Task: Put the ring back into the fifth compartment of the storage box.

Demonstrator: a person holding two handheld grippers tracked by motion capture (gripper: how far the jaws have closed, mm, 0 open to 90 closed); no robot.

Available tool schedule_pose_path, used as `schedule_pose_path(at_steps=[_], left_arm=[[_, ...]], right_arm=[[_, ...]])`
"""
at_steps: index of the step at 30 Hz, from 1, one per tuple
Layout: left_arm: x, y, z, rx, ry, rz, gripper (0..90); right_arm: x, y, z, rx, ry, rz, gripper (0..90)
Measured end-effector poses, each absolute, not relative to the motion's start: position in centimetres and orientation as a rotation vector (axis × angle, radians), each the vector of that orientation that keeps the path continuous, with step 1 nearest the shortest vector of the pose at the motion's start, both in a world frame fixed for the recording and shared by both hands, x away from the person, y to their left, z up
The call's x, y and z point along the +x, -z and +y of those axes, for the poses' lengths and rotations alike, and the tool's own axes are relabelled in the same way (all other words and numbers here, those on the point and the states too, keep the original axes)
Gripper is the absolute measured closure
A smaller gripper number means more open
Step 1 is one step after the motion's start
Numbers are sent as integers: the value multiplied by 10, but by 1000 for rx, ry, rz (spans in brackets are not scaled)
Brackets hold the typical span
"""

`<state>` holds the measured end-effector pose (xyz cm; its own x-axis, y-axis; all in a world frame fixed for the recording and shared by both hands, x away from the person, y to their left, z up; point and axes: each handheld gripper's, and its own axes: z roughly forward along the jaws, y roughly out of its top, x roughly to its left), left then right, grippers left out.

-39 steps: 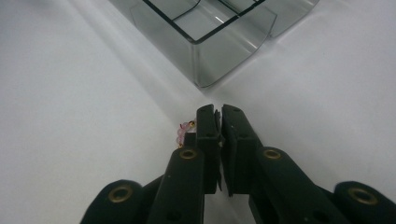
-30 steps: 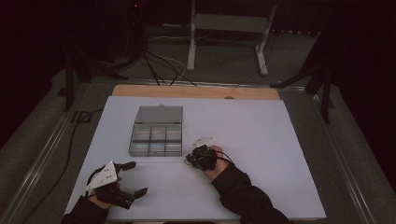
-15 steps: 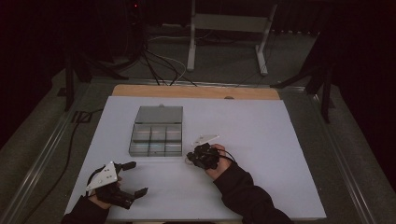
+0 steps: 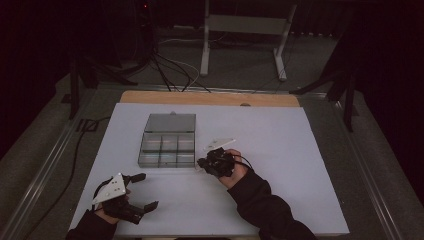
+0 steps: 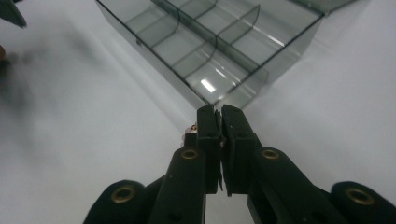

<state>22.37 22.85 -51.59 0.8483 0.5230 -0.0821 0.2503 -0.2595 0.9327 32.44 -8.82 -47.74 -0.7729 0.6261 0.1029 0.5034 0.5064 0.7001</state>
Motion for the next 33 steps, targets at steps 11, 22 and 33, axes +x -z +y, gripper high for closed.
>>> schedule_pose_path(at_steps=[11, 22, 33], left_arm=[[223, 516, 228, 1851, -287, 578, 7], [223, 516, 228, 1850, -288, 577, 6], [223, 516, 228, 1847, -287, 577, 7]], right_arm=[[330, 463, -75, 946, -1139, 2586, 865], [339, 456, -67, 945, -1143, 2584, 865], [346, 450, -55, 931, -1155, 2584, 865]])
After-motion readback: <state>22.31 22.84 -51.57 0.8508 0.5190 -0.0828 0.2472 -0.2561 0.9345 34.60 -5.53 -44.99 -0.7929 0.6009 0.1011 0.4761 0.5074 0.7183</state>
